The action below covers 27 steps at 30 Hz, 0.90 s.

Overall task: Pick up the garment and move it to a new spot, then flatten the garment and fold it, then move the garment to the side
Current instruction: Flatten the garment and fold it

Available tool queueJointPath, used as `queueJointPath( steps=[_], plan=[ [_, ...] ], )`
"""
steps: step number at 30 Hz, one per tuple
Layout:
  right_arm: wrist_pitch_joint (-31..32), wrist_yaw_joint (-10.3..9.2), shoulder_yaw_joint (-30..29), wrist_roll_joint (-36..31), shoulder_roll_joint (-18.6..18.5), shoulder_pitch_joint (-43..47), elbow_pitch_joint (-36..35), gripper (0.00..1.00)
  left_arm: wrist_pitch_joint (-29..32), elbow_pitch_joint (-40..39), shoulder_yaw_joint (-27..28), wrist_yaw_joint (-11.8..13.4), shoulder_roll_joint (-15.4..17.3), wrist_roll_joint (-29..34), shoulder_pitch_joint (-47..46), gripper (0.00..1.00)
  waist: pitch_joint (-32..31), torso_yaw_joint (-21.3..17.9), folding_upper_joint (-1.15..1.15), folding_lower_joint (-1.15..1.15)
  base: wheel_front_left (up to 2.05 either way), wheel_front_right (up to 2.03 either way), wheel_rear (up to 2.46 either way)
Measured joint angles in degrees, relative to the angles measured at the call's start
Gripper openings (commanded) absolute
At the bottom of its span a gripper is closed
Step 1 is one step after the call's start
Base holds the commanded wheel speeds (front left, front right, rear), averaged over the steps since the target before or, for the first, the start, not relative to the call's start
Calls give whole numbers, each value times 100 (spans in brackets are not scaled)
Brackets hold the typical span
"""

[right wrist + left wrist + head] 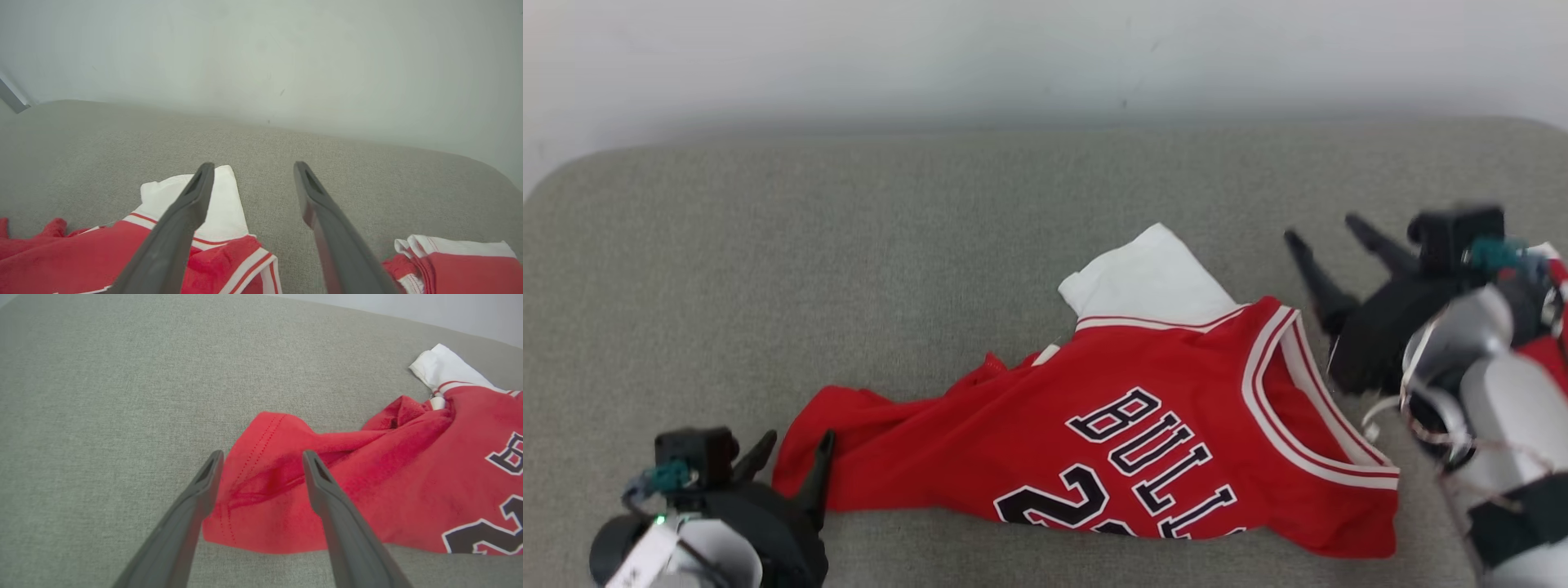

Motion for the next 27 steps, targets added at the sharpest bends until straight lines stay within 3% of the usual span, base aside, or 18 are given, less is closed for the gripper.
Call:
queueJointPath(
  steps=[7,12,27],
  plan=[
    [905,122,229,-76,-398,-1137,530,100,642,96,-49,9,-127,23,-617,100,540,265,0,1,0,0,0],
    [1223,166,250,-102,-573,-1536,882,100,786,33,-136,16,-208,65,-740,100,810,530,0,1,0,0,0],
    [1629,223,533,9,-564,-1848,1875,100,1025,-308,-242,53,-342,109,-756,100,1122,1425,0,0,0,0,0]
  ],
)
